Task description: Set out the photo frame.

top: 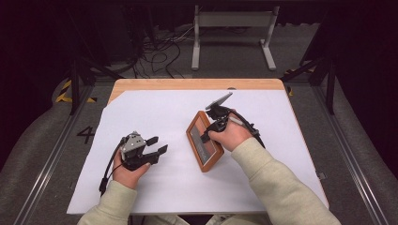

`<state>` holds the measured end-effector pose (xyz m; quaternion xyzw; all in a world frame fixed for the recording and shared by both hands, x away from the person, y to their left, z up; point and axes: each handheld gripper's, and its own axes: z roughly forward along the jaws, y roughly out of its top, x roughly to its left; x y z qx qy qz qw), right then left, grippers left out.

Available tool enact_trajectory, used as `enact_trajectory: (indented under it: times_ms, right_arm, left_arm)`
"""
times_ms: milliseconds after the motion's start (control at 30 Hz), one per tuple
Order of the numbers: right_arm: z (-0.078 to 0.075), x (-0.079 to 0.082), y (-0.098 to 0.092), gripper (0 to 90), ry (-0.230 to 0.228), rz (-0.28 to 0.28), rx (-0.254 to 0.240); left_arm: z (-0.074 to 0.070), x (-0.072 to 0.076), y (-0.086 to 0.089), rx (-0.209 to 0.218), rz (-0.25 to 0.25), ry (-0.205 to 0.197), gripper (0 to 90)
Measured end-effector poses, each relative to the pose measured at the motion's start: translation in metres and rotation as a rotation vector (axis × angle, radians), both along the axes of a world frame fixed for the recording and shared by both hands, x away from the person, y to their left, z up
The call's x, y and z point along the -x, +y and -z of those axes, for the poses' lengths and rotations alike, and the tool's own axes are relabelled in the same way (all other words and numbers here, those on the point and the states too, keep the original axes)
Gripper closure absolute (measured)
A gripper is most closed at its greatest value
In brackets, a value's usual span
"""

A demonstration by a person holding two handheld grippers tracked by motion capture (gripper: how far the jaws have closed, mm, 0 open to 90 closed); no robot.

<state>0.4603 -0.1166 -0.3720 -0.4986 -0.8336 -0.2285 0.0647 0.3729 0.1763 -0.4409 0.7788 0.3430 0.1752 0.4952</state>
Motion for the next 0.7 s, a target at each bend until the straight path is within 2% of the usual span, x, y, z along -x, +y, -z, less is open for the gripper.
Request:
enact_trajectory:
  times_ms: [33, 167, 300, 333, 433, 567, 600, 633, 667, 700]
  right_arm:
    - [0.000, -0.001, 0.000, 74.0, 0.011, 0.000, -0.009]
    - [0.000, -0.002, 0.000, 74.2, 0.009, -0.031, -0.008]
    - [-0.004, -0.001, -0.002, 74.4, -0.007, -0.069, -0.003]
    - [-0.009, -0.001, -0.004, 74.4, -0.016, -0.094, -0.015]
    - [-0.020, 0.001, -0.007, 74.4, -0.041, -0.158, -0.018]
    - [-0.034, 0.004, -0.009, 74.4, -0.089, -0.254, 0.005]
    - [-0.034, 0.004, -0.009, 74.4, -0.089, -0.254, 0.005]
    - [-0.041, 0.006, -0.009, 74.4, -0.116, -0.309, 0.029]
    - [-0.043, 0.007, -0.008, 74.4, -0.121, -0.324, 0.033]
    - [-0.045, 0.007, -0.009, 74.4, -0.140, -0.373, 0.051]
  left_arm:
    - [0.000, 0.000, 0.000, -0.001, -0.001, 0.001, 46.9]
    - [0.000, 0.000, 0.000, -0.002, 0.002, 0.003, 46.9]
    - [-0.001, 0.000, 0.001, -0.001, 0.000, 0.004, 46.9]
    - [0.000, 0.000, 0.001, 0.011, -0.005, 0.009, 46.9]
    - [-0.001, -0.001, 0.002, 0.006, -0.006, 0.003, 46.7]
    - [-0.001, -0.001, 0.004, 0.003, -0.009, 0.002, 46.6]
    - [-0.001, -0.001, 0.004, 0.003, -0.009, 0.002, 46.5]
    - [-0.001, -0.001, 0.004, 0.006, -0.012, 0.003, 46.4]
    - [-0.001, -0.001, 0.004, 0.008, -0.013, 0.005, 46.4]
    - [-0.001, -0.001, 0.004, 0.009, -0.014, 0.005, 46.4]
